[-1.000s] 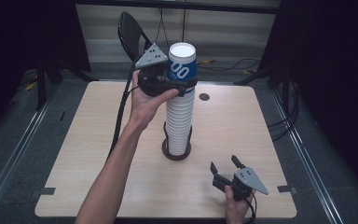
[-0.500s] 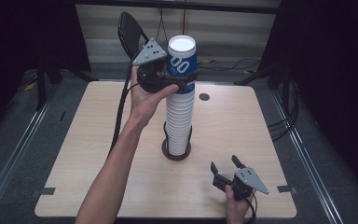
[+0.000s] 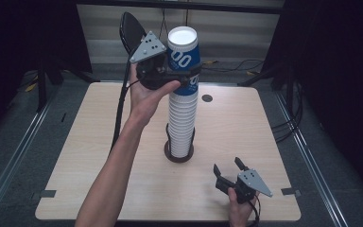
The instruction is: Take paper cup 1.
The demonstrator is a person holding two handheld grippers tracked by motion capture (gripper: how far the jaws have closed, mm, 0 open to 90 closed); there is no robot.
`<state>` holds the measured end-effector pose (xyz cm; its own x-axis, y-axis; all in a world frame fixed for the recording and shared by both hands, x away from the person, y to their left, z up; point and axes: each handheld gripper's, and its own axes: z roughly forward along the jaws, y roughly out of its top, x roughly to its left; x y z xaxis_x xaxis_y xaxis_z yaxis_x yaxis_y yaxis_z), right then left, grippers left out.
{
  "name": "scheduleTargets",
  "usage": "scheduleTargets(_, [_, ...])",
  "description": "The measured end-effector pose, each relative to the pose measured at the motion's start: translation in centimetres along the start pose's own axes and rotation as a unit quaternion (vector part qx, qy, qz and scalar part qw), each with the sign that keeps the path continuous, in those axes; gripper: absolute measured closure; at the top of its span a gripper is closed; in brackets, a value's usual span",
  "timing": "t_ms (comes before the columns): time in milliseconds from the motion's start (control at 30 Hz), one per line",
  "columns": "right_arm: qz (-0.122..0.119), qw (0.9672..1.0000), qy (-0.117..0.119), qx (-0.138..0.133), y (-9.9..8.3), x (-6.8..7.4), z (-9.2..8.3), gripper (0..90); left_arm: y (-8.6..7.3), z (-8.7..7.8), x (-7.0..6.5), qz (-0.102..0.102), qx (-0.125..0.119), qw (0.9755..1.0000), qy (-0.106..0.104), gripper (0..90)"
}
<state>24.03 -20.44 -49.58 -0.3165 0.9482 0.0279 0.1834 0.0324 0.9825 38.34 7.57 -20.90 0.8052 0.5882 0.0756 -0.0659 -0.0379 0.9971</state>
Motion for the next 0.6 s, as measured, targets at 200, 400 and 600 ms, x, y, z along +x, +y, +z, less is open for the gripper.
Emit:
scheduleTargets(200, [0.000,1.0000,-0.001,0.000,0.0,0.0,0.0,17.3,0.2,-0.3,0.1,-0.005,-0.005,1.0000,-0.002,20.8])
scheduleTargets(400, [-0.001,1.0000,-0.001,0.000,0.0,0.0,0.0,17.3,0.5,-0.9,0.2,-0.008,-0.012,0.9999,-0.005,20.9])
scheduleTargets(600, [-0.001,1.0000,-0.002,0.000,0.0,0.0,0.0,17.3,0.6,-1.7,0.5,-0.016,-0.011,0.9998,-0.010,20.8])
